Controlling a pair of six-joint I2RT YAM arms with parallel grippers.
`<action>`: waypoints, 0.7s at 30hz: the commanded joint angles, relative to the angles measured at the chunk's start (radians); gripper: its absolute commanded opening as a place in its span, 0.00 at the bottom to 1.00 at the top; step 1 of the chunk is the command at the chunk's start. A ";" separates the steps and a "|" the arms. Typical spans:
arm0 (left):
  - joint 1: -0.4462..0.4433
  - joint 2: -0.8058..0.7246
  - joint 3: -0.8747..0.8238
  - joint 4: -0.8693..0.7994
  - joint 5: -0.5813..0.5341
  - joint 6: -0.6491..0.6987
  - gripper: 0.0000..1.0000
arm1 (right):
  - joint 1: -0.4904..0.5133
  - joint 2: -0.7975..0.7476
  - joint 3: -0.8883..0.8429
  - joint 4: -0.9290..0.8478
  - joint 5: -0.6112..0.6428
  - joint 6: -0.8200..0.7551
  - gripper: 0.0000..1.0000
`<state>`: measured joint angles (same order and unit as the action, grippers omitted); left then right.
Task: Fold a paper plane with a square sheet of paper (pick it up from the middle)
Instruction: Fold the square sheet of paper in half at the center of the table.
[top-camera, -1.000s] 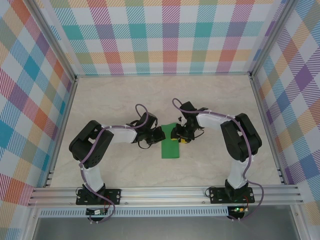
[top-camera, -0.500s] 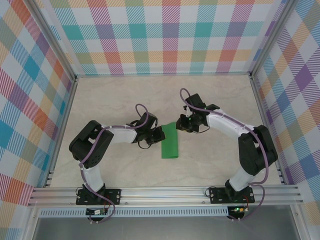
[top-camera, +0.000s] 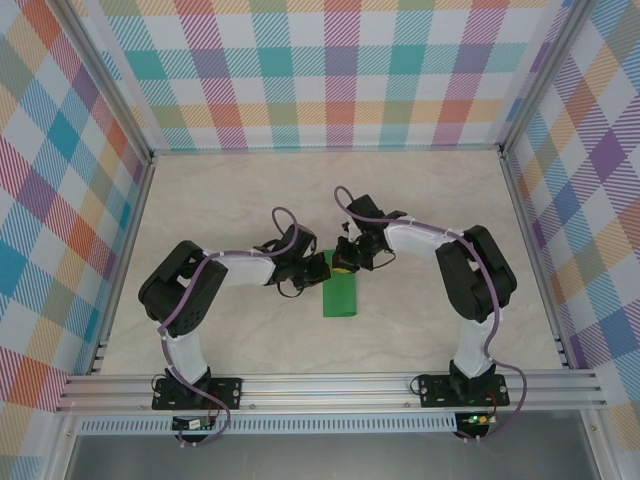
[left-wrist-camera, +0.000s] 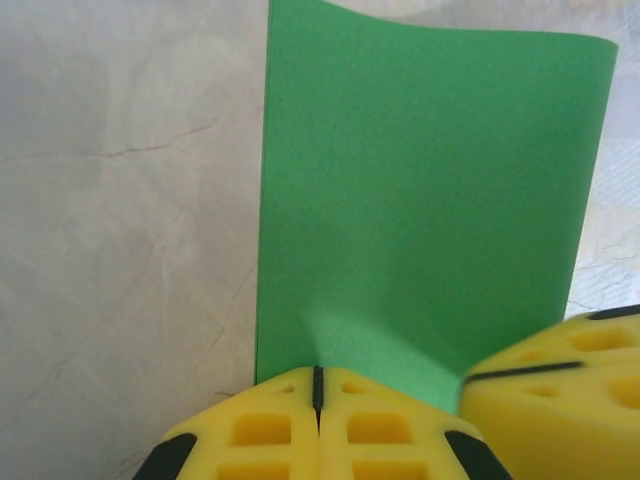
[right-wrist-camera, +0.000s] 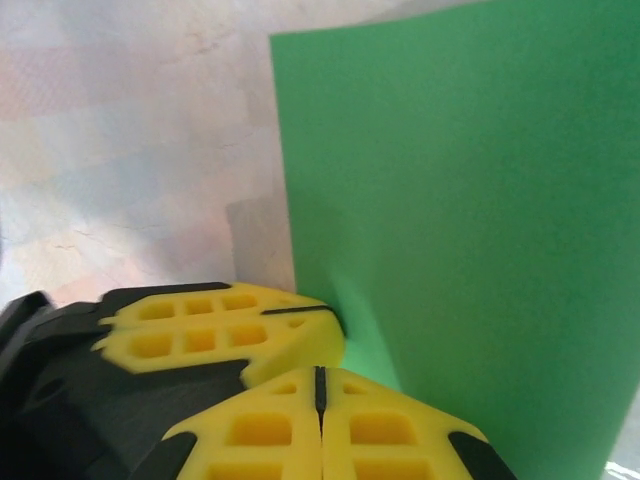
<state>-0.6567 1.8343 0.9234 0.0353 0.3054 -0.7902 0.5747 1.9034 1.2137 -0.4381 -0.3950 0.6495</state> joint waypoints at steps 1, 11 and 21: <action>-0.008 0.093 -0.030 -0.258 -0.146 0.006 0.00 | 0.005 0.020 0.006 -0.007 0.000 -0.016 0.06; -0.008 0.110 -0.049 -0.285 -0.175 -0.021 0.00 | -0.018 -0.011 -0.084 0.000 0.079 -0.108 0.04; -0.007 0.139 -0.090 -0.286 -0.194 -0.042 0.00 | -0.082 -0.110 -0.228 0.082 0.072 -0.203 0.03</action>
<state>-0.6617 1.8446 0.9318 0.0082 0.2745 -0.8227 0.5148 1.8359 1.0317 -0.3634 -0.3485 0.5064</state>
